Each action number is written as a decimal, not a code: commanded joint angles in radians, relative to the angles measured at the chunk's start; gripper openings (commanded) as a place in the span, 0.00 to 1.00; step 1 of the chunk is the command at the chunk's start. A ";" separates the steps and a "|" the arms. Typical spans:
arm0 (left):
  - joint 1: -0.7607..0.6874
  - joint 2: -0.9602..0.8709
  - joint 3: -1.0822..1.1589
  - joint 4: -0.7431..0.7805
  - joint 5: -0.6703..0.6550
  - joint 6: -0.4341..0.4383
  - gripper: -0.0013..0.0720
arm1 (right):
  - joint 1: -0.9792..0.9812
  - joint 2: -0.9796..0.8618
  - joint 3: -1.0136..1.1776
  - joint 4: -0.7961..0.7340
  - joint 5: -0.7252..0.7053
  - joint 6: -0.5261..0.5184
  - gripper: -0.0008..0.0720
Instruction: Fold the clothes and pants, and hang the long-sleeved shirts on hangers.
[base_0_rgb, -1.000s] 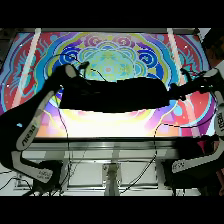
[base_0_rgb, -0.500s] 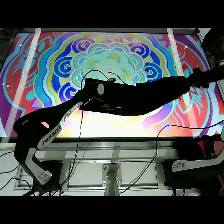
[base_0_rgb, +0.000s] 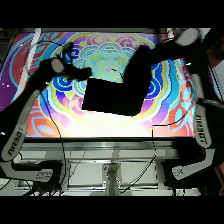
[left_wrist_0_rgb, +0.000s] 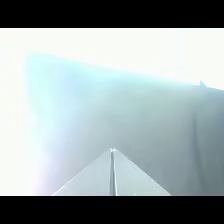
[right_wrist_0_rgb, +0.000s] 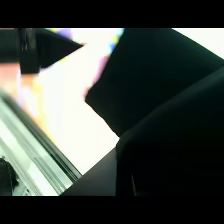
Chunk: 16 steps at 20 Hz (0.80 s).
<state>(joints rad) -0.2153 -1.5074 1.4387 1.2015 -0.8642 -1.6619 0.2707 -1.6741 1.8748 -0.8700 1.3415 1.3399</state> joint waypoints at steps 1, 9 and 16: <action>0.139 0.079 0.000 0.009 0.005 0.000 0.03 | 0.291 -0.120 0.006 -0.029 -0.222 0.005 0.03; 0.252 0.085 0.000 -0.035 -0.029 0.002 0.29 | 0.461 -0.266 0.081 -0.201 -0.246 0.040 0.79; 0.205 0.084 -0.002 -0.032 -0.295 0.216 0.03 | 0.222 -0.217 0.175 -0.426 0.060 0.082 0.03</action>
<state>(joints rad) 0.0074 -1.4242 1.4384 1.1690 -1.0260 -1.5463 0.5873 -1.9102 2.0426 -1.2350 1.2942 1.3849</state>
